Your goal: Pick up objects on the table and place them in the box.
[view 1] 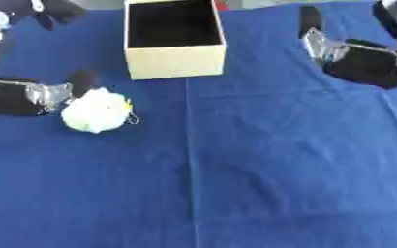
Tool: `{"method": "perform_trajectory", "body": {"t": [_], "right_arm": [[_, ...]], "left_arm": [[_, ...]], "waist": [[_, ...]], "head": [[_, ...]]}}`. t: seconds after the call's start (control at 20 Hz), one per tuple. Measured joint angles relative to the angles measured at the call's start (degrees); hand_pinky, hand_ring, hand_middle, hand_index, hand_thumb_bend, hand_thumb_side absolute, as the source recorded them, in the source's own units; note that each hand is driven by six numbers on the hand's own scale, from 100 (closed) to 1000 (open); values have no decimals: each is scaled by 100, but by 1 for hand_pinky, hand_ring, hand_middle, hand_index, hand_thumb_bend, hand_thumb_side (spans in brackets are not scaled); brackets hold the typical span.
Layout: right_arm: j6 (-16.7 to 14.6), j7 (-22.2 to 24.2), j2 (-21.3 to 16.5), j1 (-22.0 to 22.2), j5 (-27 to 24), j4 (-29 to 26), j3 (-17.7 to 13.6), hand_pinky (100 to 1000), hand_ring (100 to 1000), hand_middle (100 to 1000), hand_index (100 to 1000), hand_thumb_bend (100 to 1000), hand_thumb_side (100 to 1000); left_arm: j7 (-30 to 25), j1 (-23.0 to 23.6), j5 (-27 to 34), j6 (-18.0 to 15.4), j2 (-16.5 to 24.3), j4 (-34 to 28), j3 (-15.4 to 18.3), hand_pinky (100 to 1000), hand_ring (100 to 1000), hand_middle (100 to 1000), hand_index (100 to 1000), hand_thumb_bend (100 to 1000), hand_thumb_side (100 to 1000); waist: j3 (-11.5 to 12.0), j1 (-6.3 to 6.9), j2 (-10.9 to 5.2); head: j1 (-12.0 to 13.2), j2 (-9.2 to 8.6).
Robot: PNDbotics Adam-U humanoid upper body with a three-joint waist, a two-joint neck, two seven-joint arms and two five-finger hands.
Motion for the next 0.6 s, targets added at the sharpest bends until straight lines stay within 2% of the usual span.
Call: {"method": "perform_trajectory", "body": {"t": [0.35,0.6], "right_arm": [[0,0,0,0,0,0,0,939,837,778,853,100,606],[0,0,0,1,0,0,0,938,837,777,853,100,606]], "left_arm": [[-93,10,-17,53,25,2,-16,563,640,635,778,484,683],[-341,13,-51,145,239,144,-169,565,645,640,779,487,682]], "waist": [[2,0,0],[-1,6,0]], "head": [[-4,-2],[-5,-21]]}}
